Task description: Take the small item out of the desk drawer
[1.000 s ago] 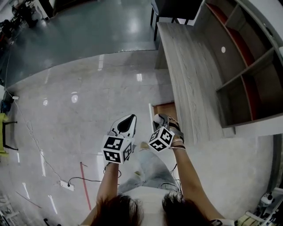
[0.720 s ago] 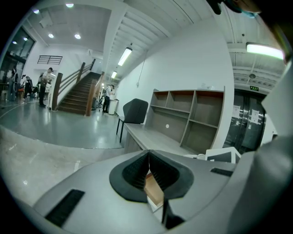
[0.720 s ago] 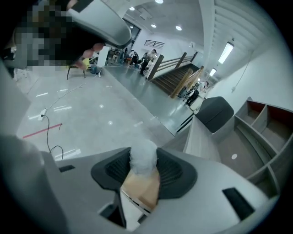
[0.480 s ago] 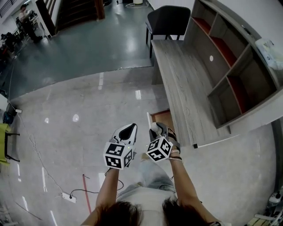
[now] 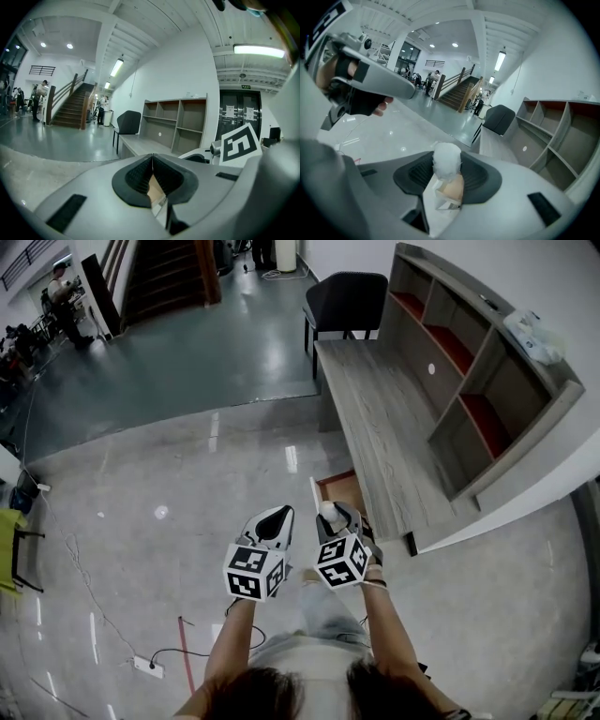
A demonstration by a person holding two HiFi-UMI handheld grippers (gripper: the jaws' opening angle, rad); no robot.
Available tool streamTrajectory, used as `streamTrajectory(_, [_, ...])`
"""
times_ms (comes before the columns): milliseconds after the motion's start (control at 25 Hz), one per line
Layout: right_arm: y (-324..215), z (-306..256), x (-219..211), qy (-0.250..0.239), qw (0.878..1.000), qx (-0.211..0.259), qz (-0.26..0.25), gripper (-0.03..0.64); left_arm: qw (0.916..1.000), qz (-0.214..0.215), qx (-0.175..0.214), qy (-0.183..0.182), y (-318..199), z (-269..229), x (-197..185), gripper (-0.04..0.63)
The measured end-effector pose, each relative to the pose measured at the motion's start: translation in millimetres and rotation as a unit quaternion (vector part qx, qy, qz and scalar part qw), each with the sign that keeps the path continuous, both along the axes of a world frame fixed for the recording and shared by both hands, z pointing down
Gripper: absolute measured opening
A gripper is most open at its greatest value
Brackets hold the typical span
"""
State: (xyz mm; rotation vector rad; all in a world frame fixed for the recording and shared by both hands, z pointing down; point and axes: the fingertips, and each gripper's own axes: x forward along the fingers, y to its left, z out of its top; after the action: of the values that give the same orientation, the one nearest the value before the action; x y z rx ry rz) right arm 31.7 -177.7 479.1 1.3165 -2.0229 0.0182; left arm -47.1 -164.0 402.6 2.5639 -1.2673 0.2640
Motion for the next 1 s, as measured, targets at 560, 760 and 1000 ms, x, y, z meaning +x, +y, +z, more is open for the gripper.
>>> streamTrajectory(560, [94.3, -70.6, -21.0, -0.035, 0.997, 0.063, 0.011, 0.179, 0.9994, -0.009, 0.034, 0.006, 96.3, -38.9, -18.1, 0.015])
streamTrajectory(760, [126.4, -91.0, -29.8, -0.042, 0.996, 0.083, 0.012, 0.179, 0.9989, -0.008, 0.045, 0.008, 131.1, -49.2, -23.9, 0.015])
streamTrajectory(1000, [158.0, -110.4, -39.6, -0.043, 0.994, 0.103, 0.007, 0.179, 0.9982, -0.008, 0.058, 0.014, 165.0, -59.6, -29.4, 0.015])
